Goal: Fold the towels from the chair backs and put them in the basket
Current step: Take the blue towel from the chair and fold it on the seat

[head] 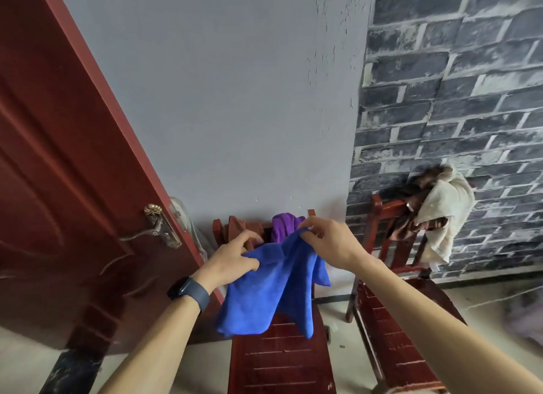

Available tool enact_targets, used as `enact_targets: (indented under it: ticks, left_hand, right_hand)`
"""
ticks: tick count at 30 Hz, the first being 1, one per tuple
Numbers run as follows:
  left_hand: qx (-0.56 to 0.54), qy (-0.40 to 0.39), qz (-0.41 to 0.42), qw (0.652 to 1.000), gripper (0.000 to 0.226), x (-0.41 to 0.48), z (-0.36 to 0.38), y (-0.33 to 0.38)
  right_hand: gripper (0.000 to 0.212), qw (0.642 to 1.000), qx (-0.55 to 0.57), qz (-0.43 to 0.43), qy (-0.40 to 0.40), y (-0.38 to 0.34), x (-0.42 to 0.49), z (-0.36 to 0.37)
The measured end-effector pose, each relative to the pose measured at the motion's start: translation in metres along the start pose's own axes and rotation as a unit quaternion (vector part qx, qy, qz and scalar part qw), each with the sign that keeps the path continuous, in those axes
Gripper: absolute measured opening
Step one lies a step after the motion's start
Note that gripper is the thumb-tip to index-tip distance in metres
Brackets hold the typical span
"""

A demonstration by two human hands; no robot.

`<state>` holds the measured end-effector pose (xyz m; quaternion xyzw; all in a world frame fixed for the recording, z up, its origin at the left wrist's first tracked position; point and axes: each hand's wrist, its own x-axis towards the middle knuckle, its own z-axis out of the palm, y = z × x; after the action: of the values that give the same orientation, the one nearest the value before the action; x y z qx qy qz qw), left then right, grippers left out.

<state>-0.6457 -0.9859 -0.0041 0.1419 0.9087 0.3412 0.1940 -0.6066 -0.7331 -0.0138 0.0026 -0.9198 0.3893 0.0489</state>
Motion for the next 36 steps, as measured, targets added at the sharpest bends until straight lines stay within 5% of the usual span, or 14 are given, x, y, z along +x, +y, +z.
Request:
enact_targets:
  ticks: [3, 7, 11, 16, 20, 25, 31, 36]
  left_hand:
    - [0.013, -0.064, 0.027, 0.997, 0.076, -0.003, 0.003, 0.002]
    - [0.09, -0.12, 0.006, 0.989, 0.01, -0.007, 0.009, 0.009]
    - [0.122, -0.093, 0.01, 0.988, 0.047, -0.008, 0.018, 0.009]
    - [-0.162, -0.013, -0.003, 0.987, 0.059, 0.0, 0.029, 0.018]
    - [-0.295, 0.048, -0.048, 0.953, 0.032, 0.013, 0.05, 0.022]
    - [-0.402, 0.011, -0.087, 0.911, 0.03, 0.015, 0.068, 0.019]
    - [-0.454, 0.014, -0.091, 0.886, 0.041, 0.01, 0.064, 0.02]
    - [-0.483, 0.031, -0.095, 0.87, 0.053, 0.001, 0.051, 0.012]
  right_hand:
    - [0.017, 1.0, -0.018, -0.015, -0.017, 0.0, 0.003, 0.003]
    - [0.019, 0.998, -0.038, -0.04, -0.009, -0.002, 0.007, 0.006]
    - [0.017, 0.996, -0.07, -0.019, 0.054, 0.004, 0.013, 0.011]
    - [0.026, 0.984, -0.003, 0.147, 0.099, 0.03, -0.002, 0.021]
    - [0.042, 0.96, 0.06, 0.269, 0.044, 0.079, -0.059, 0.041]
    - [0.051, 0.859, 0.273, 0.417, -0.115, 0.12, -0.116, 0.079]
    - [0.036, 0.81, 0.416, 0.407, -0.07, 0.106, -0.097, 0.095]
    - [0.04, 0.81, 0.42, 0.401, -0.086, 0.099, -0.069, 0.094]
